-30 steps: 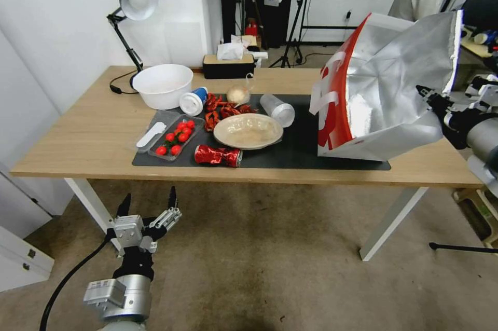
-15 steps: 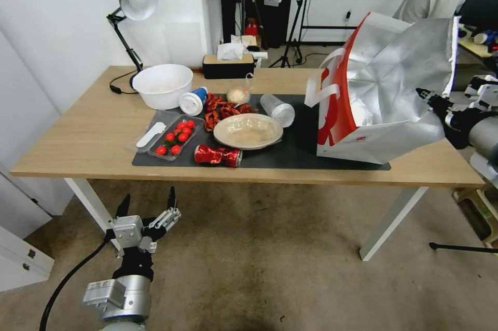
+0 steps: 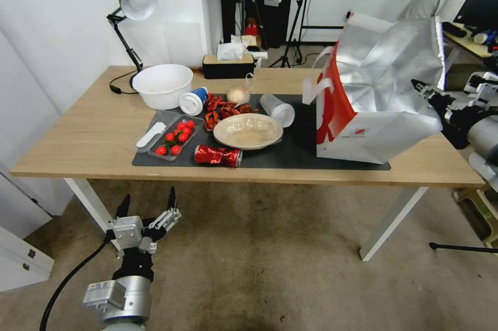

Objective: Pick up the food delivery bag from the floor and place it on the table.

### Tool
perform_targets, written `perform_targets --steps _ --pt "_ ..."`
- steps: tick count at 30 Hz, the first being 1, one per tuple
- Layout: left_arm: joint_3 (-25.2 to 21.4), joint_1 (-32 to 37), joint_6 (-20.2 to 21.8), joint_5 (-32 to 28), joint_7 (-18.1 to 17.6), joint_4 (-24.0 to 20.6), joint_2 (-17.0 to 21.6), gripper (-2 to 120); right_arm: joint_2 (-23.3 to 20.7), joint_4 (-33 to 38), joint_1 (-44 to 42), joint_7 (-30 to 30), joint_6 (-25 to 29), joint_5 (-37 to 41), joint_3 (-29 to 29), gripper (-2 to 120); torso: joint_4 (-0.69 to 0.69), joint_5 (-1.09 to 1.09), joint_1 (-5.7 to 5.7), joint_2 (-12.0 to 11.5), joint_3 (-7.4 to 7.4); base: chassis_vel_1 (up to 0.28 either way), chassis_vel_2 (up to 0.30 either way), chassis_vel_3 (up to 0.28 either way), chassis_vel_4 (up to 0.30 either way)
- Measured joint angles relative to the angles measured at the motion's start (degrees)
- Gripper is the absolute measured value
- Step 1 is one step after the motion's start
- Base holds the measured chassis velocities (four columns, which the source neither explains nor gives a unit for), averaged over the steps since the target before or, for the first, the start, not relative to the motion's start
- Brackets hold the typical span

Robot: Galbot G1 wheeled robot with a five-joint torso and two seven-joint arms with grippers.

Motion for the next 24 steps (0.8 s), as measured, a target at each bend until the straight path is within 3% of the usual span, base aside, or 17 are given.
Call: perform_targets --steps 14,24 --pt "0.19 0.86 -0.68 0.85 -0.07 -0.29 -0.57 100 0.56 -3.22 4.38 -7.25 6.33 -14.56 -5.55 96 0.01 0.0 0.0 0.0 0.0 0.0 0.0 0.0 0.0" --pt "0.4 1.4 -1.18 1.51 -0.19 -0.63 -1.23 100 0.2 -3.58 5.28 -8.51 8.29 -17.03 -6.16 100 0.0 0.0 0.0 0.0 0.0 0.0 0.0 0.0 0.0"
